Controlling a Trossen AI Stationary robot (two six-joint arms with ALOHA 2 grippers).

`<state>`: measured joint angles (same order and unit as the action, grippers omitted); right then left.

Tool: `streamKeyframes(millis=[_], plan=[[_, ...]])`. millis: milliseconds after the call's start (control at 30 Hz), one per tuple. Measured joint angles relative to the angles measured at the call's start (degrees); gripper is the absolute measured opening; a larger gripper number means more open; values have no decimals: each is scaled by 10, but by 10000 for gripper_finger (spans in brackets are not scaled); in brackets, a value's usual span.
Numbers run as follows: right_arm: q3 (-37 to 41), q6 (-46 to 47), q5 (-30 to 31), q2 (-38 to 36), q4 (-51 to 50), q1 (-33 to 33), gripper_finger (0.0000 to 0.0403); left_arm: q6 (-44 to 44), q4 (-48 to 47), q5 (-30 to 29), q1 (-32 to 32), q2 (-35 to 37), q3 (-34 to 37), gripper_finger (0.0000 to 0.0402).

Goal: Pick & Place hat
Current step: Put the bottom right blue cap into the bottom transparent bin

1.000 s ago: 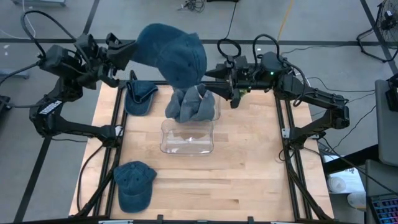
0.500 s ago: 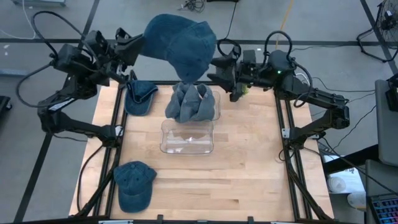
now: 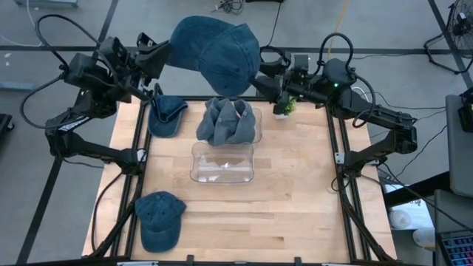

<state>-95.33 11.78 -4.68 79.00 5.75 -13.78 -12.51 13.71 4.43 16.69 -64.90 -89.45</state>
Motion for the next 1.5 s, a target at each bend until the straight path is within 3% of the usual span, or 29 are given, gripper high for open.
streamKeyframes(millis=[467, 667, 933, 1100, 1367, 1500], plan=[[0, 12, -16, 0, 0, 0, 240, 16, 12, -24, -22, -3, 0, 8], [0, 11, -16, 0, 0, 0, 167, 21, 13, -31, -26, -8, 0, 8], [0, 4, -16, 0, -1, 0, 18, 20, 12, -31, -26, -25, 0, 8], [0, -1, -18, 0, -7, 0, 3, 23, 11, -31, -26, -26, 0, 8], [0, 38, -87, -23, -5, 13, 1, 102, -13, -31, -25, 10, 0, 96], [-1, 65, -90, -43, -28, 33, 1, 147, -37, -53, -24, 33, 0, 138]])
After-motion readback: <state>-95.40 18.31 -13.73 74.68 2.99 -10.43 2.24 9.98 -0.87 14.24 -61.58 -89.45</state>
